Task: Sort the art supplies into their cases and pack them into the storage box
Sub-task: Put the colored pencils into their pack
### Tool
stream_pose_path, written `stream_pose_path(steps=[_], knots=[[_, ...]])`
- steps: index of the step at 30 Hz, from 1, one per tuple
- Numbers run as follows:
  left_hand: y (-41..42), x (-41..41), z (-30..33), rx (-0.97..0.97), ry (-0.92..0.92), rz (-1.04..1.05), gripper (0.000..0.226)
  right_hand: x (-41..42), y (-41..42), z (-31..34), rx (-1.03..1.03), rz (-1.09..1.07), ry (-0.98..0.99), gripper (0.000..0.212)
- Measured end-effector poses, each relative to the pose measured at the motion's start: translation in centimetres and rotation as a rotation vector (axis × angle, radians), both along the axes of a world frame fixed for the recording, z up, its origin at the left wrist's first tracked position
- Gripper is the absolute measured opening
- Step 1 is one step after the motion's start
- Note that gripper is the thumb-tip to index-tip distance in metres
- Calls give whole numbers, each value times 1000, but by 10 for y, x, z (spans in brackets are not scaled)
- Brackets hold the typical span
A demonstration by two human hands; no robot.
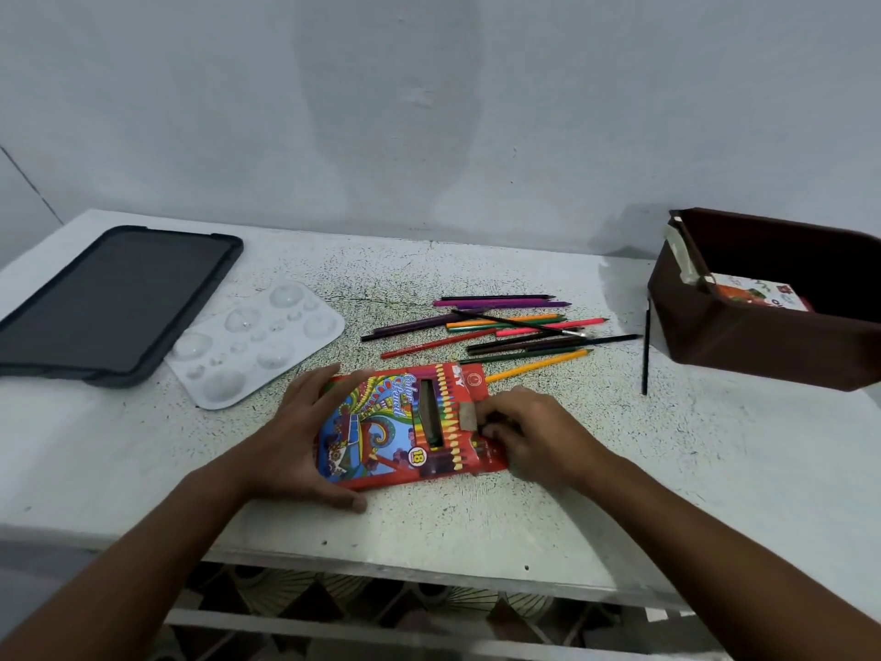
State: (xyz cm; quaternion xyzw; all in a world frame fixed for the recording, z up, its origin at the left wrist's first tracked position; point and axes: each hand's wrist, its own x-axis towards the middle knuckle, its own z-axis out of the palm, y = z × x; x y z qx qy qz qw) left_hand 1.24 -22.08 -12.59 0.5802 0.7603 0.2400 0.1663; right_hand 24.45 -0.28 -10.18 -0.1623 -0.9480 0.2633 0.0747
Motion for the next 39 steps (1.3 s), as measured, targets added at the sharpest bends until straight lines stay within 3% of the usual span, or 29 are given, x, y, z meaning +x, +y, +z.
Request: stream_pose_path(steps=[4, 8, 10, 16, 20, 24, 33, 39], knots=[[-1, 0, -1, 86, -22, 5, 126, 8, 43, 5, 174, -249, 108, 30], [0, 0, -4, 163, -21, -2, 123, 26, 93, -6, 350, -334, -147, 47], [0, 0, -4, 178, -27, 2, 124, 32, 100, -12, 352, -321, -160, 51], [-1, 2, -4, 190, -26, 3, 123, 38, 97, -16, 370, -401, -76, 20], [-2, 2, -2, 195, -31, 4, 124, 45, 97, -13, 390, -415, -100, 15], [-2, 4, -1, 215, -24, -2, 123, 52, 102, -3, 341, -508, 68, 18], [-2, 7, 0, 216, -27, 8, 123, 40, 46, 3, 482, -151, 41, 15], [-2, 7, 1, 198, -27, 11, 124, 0, 0, -14, 257, -5, 55, 28]])
